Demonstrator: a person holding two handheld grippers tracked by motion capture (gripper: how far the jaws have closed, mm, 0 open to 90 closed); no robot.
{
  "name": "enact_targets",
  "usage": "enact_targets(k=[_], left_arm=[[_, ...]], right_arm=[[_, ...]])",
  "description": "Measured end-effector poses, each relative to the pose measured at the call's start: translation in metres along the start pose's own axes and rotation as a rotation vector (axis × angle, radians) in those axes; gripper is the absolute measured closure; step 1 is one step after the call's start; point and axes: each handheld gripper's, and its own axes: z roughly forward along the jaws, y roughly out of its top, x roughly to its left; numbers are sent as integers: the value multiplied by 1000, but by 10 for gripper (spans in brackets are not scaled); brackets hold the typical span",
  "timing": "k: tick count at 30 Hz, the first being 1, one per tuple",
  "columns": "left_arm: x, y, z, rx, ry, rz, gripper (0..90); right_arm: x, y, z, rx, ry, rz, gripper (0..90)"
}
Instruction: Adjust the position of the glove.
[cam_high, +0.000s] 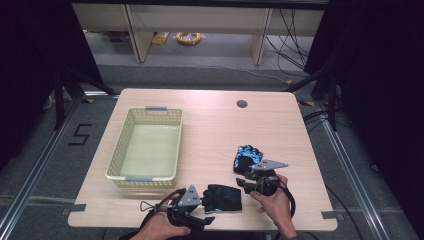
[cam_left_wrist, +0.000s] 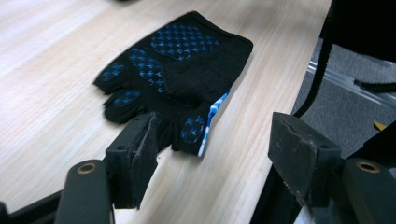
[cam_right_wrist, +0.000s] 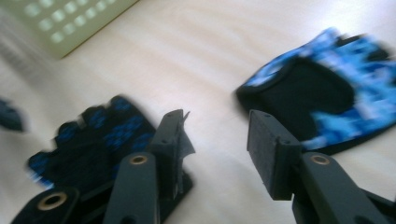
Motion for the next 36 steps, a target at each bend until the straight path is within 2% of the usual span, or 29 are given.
enact_targets(k=[1, 3, 4, 5, 6, 7, 8, 11, 12, 14, 16, 17, 18, 19, 20, 21, 22, 24, 25, 27, 28, 29, 30, 31, 34, 35, 36], left_arm=[[1, -1, -3, -6, 6, -7, 315], [3, -5, -9, -19, 13, -36, 313], [6, -6, -13, -12, 19, -25, 310], [7, -9, -16, -15, 26, -44, 307], [9, -11, -19, -26, 28, -55, 302], [11, -13, -23, -16, 39, -63, 300], [12, -15, -26, -30, 36, -71, 299], [17, -23, -35, -35, 53, -90, 291], [18, -25, -37, -32, 62, -98, 289], [22, -28, -41, -19, 77, -86, 284], [24, -32, -42, -25, 83, -100, 278], [25, -33, -44, -14, 86, -96, 277], [25, -35, -43, -28, 94, -114, 276], [25, -37, -43, -20, 99, -123, 273], [27, -39, -44, 2, 95, -88, 270], [26, -41, -43, -5, 93, -107, 270], [28, -43, -42, 9, 109, -94, 269], [27, -44, -40, 11, 113, -96, 269], [27, -44, -40, 13, 108, -98, 269], [26, -44, -39, 3, 110, -117, 269], [27, -43, -40, 7, 113, -96, 269], [27, -43, -39, -8, 113, -109, 269], [27, -44, -39, -10, 112, -111, 269], [26, -44, -39, -6, 110, -128, 269], [29, -44, -40, -6, 113, -103, 269], [30, -44, -41, 10, 120, -87, 269], [29, -44, -40, -1, 113, -97, 269]], right_arm=[[-4, 1, 0, -18, -10, -15, 561], [-8, 4, 0, -29, -32, 13, 545], [-10, 5, 1, -36, -39, 3, 545], [-11, 7, 1, -22, -54, 11, 542], [-13, 9, 3, -34, -56, 13, 535], [-14, 11, 4, -38, -62, 22, 529], [-14, 13, 5, -37, -81, 28, 526], [-18, 18, 12, -38, -97, 32, 499], [-18, 20, 14, -29, -90, 54, 499], [-20, 24, 19, -26, -95, 57, 494], [-23, 27, 23, -21, -127, 63, 493], [-26, 28, 26, -26, -122, 57, 493], [-27, 30, 28, -17, -132, 65, 493], [-29, 31, 30, -12, -147, 57, 493], [-30, 33, 34, -15, -121, 75, 498], [-30, 33, 34, -15, -121, 75, 498], [-28, 34, 35, 9, -115, 116, 501], [-32, 35, 42, 12, -130, 68, 502], [-30, 35, 45, 36, -129, 119, 501], [-30, 36, 50, 49, -142, 101, 503], [-29, 37, 53, 51, -142, 112, 503], [-30, 37, 55, 66, -153, 72, 503], [-28, 38, 57, 93, -145, 73, 504], [-26, 39, 57, 101, -169, 66, 508], [-26, 40, 60, 117, -180, 37, 555], [-25, 39, 59, 120, -197, 32, 567], [-26, 38, 59, 117, -194, 23, 587]])
